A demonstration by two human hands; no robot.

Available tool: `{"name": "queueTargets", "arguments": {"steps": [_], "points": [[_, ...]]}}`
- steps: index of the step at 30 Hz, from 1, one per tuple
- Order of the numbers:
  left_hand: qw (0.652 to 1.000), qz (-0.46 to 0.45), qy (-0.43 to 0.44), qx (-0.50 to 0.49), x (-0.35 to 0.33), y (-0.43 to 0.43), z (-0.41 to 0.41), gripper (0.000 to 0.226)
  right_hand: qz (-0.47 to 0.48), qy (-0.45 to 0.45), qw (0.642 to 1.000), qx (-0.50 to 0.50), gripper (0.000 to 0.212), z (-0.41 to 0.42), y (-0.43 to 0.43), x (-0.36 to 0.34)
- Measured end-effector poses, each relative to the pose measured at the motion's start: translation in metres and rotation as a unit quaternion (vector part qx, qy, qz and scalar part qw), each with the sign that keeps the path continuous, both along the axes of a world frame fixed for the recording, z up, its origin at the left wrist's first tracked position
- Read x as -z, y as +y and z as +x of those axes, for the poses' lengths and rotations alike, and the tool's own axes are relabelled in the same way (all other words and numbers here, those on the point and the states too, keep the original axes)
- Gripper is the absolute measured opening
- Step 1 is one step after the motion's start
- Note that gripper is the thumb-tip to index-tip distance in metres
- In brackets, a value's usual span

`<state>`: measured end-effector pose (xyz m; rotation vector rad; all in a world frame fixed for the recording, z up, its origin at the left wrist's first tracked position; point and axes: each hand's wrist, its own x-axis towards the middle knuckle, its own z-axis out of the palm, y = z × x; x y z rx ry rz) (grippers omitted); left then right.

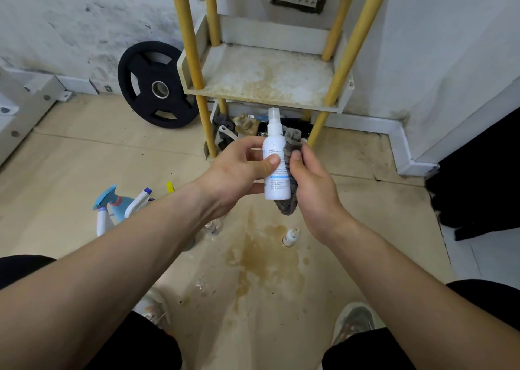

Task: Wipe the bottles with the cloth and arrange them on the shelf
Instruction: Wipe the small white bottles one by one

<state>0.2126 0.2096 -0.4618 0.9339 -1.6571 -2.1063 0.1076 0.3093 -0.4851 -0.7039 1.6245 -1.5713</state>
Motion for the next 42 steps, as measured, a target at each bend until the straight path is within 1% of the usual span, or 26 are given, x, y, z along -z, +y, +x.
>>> {"name": "queueTargets", "arguments": {"steps": [3,6,9,11,13,15,18,20,22,26,29,32,35,37,40,42], "points": [[0.999,0.018,0.013,-0.033,0.000,-0.001,0.000,0.027,0.004,0.049,0.999,-0.013,0.041,0.004,0.002,0.002],[0.993,0.055,0.019,-0.099,0.001,-0.003,0.000,0.026,0.038,0.145,0.988,-0.025,0.051,0.010,0.005,0.006],[0.986,0.078,0.018,-0.149,0.000,-0.009,0.001,0.024,0.063,0.230,0.970,-0.050,0.055,0.016,0.008,0.008],[0.982,0.089,0.016,-0.167,-0.002,-0.012,0.003,0.028,0.063,0.287,0.954,-0.059,0.056,0.019,0.009,0.009],[0.981,0.099,0.023,-0.166,-0.004,-0.013,0.004,0.033,0.058,0.314,0.946,-0.050,0.057,0.018,0.009,0.009],[0.983,0.095,0.033,-0.151,-0.004,-0.012,0.004,0.034,0.050,0.307,0.950,-0.036,0.057,0.016,0.008,0.007],[0.989,0.084,0.040,-0.115,-0.005,-0.008,0.004,0.023,0.052,0.251,0.966,-0.007,0.057,0.012,0.007,0.005],[0.994,0.054,0.027,-0.095,-0.005,-0.006,0.004,0.027,0.050,0.224,0.973,0.002,0.057,0.011,0.005,0.005],[0.997,0.002,0.016,-0.079,-0.004,-0.004,0.004,0.031,0.033,0.209,0.977,0.003,0.056,0.011,0.005,0.007],[0.996,-0.081,0.004,-0.043,-0.003,-0.001,0.002,0.036,0.001,0.158,0.987,0.024,0.046,0.012,0.004,0.008],[0.997,-0.074,0.016,0.012,-0.004,0.003,0.003,0.046,-0.013,0.136,0.989,0.057,0.043,0.012,0.004,0.006],[0.996,-0.070,0.033,0.047,-0.002,0.006,0.005,0.055,-0.022,0.145,0.986,0.082,0.043,0.008,0.003,0.001],[0.992,-0.107,0.032,0.052,0.000,0.003,0.005,0.056,-0.037,0.154,0.983,0.092,0.039,0.001,0.003,-0.003],[0.988,-0.140,0.019,0.065,0.000,0.001,0.004,0.058,-0.045,0.152,0.982,0.098,0.031,-0.006,0.002,-0.004],[0.982,-0.177,0.004,0.072,0.000,0.001,0.004,0.061,-0.054,0.102,0.988,0.100,0.020,-0.015,0.002,-0.006],[0.973,-0.216,-0.006,0.083,-0.001,0.001,0.004,0.061,-0.053,0.052,0.992,0.098,0.020,-0.020,0.002,-0.006]]}}
